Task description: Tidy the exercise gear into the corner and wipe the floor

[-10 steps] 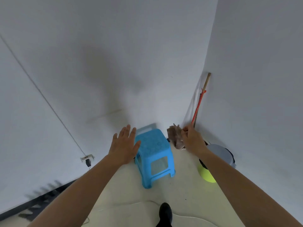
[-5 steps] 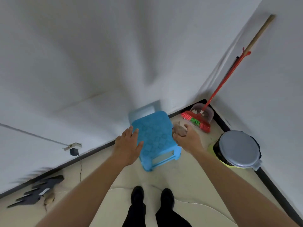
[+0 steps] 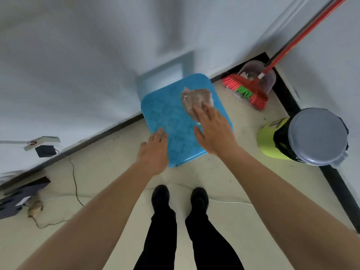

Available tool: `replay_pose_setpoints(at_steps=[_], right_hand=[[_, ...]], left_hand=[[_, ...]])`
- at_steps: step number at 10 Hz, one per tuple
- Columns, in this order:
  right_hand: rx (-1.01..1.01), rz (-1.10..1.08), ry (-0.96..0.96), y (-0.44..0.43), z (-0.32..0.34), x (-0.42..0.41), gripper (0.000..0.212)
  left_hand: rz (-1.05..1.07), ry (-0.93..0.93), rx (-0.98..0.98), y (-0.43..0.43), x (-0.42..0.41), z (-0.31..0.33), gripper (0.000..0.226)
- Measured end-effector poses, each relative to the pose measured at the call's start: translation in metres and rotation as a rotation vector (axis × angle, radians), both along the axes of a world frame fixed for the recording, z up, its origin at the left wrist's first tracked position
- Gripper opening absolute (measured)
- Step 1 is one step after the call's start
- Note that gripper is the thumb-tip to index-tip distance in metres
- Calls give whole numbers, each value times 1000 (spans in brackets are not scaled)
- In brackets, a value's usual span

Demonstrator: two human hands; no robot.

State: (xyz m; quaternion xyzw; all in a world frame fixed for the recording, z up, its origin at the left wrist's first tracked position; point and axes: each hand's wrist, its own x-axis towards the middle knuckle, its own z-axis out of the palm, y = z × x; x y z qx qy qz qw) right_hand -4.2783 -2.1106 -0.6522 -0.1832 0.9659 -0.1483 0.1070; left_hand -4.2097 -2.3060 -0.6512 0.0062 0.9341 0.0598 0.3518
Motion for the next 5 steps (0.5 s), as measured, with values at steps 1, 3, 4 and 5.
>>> replay_pose_setpoints(at_steps=[1,3,4,5], right_hand=[[316,213,-340,-5,-42,24,72],[235,109,-355,-7,-22,19,61],[200,-15,-198,-5,19,-3,63],[92,-220,52,5,80,-13,66]], left_hand=[[-9,-62,30,-5,10,-20,65],[-52,-47,29,-18,5,-13,58],[-57,162,-62,-26,-13,20,57],[1,506,-23,-27,-24,79,58]])
